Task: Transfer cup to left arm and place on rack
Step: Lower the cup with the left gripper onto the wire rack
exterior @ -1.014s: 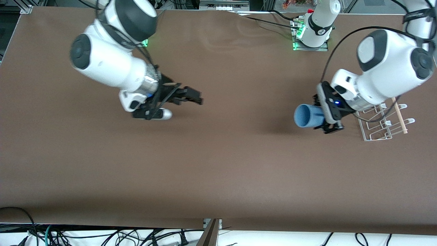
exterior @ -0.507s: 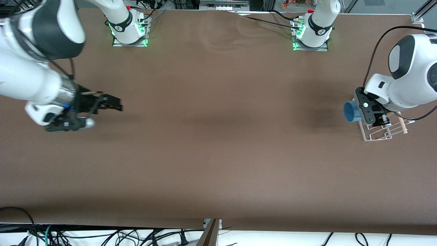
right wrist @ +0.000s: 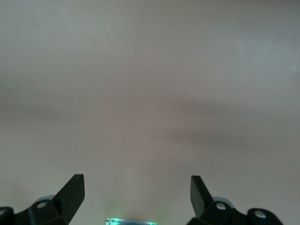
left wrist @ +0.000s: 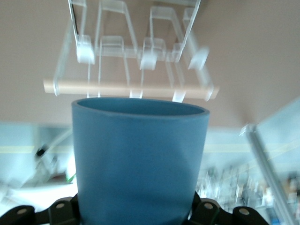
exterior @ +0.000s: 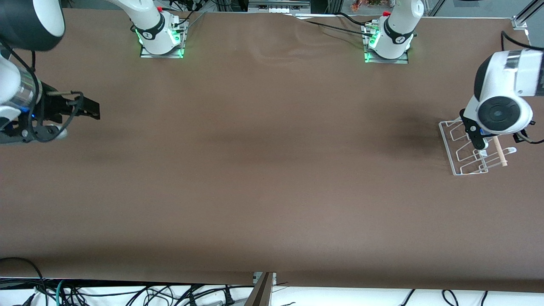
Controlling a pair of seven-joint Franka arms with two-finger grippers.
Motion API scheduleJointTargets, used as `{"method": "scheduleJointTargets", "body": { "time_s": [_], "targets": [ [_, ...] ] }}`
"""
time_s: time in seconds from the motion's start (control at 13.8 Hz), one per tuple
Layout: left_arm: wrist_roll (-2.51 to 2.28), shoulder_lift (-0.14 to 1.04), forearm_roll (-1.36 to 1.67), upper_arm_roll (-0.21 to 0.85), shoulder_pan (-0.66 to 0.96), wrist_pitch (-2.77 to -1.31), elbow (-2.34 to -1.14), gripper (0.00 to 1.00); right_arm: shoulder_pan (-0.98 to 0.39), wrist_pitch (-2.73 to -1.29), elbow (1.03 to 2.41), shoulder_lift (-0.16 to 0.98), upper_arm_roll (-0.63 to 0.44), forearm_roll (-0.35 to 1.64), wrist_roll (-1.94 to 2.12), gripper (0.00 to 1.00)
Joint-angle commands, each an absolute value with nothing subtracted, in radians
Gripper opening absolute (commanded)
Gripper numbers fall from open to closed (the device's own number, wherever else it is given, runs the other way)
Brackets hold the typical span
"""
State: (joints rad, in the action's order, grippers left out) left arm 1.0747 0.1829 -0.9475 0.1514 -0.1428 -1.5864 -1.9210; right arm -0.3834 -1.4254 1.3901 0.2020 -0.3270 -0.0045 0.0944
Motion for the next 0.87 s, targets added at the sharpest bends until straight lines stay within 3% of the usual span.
{"method": "scheduleJointTargets", "body": {
  "time_s": [0.0, 0.29, 0.8],
  "targets": [
    [0.971, 0.198, -1.199, 0.166, -0.117, -1.580, -2.025, 0.00, -0.174, -1.434, 1.492, 0.144, -0.131, -0.040, 0.075, 1.00],
    [0.800, 0.241, -1.420, 0.181, -0.109, -1.595, -2.118, 0.00, 0.016, -1.621, 1.724, -0.001, 0.027, -0.019, 0.009, 1.00],
    [0.583, 0.314, -1.569, 0.181, -0.115, -1.606, -2.198, 0.00, 0.040, -1.562, 1.678, -0.058, 0.026, -0.025, -0.003, 1.00]
  ]
}}
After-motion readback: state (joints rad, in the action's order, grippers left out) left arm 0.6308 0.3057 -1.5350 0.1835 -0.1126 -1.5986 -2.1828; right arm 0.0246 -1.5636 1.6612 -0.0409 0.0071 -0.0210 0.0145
